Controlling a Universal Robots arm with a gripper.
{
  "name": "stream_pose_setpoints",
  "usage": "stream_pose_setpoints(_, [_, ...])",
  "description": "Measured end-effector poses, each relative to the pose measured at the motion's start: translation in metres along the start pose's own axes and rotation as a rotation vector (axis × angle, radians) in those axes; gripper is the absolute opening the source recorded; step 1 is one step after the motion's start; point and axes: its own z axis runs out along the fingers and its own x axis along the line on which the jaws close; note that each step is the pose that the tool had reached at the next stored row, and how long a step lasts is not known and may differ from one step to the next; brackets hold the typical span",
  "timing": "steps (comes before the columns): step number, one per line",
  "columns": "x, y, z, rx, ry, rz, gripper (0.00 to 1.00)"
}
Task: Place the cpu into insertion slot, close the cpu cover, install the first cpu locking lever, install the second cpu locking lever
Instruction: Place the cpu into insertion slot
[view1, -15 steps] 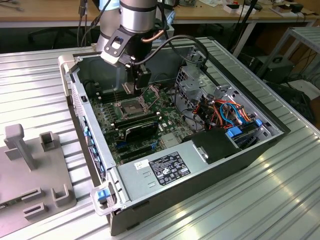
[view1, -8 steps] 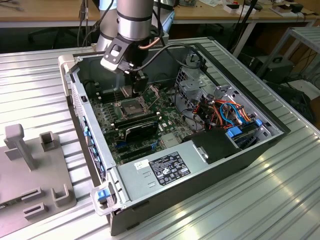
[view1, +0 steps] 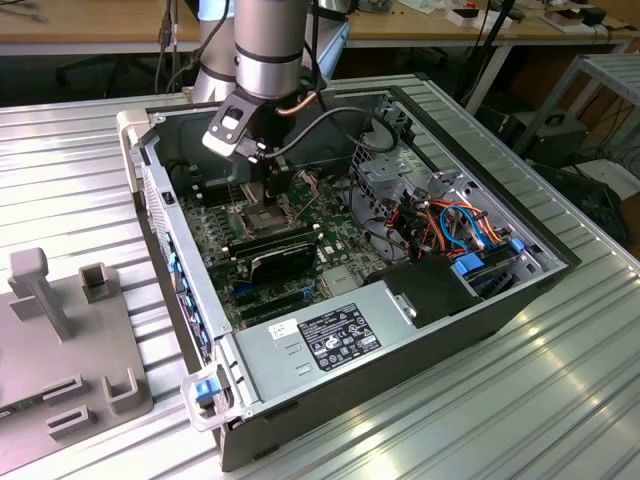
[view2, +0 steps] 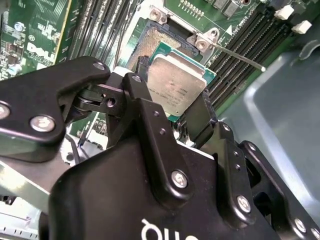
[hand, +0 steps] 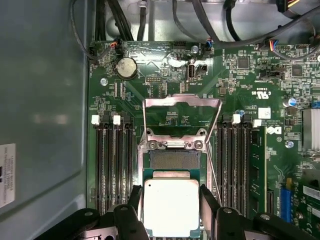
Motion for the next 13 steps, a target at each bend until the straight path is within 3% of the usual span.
stream_pose_setpoints(7, [0.0004, -0.0008, 0.0145, 0.0001, 0.0000, 0.000, 0.55])
stream_pose_setpoints(13, [0.0005, -0.0011, 0.0189, 0.0001, -0.0001, 0.000, 0.55])
